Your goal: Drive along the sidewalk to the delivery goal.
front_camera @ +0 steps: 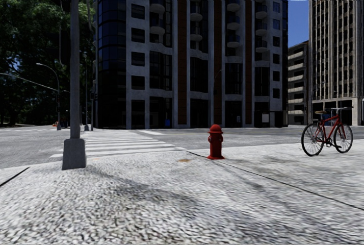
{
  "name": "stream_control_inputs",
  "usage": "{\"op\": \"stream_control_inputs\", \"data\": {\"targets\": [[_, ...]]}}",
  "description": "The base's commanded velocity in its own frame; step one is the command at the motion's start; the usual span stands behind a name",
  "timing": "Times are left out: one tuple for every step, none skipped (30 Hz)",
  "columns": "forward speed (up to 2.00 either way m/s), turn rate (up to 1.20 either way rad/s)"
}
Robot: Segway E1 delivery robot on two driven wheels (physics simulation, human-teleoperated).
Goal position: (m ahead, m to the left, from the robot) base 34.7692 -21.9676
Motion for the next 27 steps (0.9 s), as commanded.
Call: {"op": "stream_control_inputs", "data": {"targets": [[2.00,0.19],[2.00,0.19],[2.00,0.19],[2.00,0.22],[2.00,0.22],[2.00,0.24],[2.00,0.25],[2.00,0.29],[2.00,0.31],[2.00,0.31],[2.00,0.31],[2.00,0.32],[2.00,0.32],[2.00,0.32],[2.00,0.32],[2.00,0.36],[2.00,0.36],[2.00,0.38],[2.00,0.38],[2.00,0.39],[2.00,0.39],[2.00,0.39],[2.00,0.39],[2.00,0.39],[2.00,0.39],[2.00,0.39],[2.00,0.39]]}}
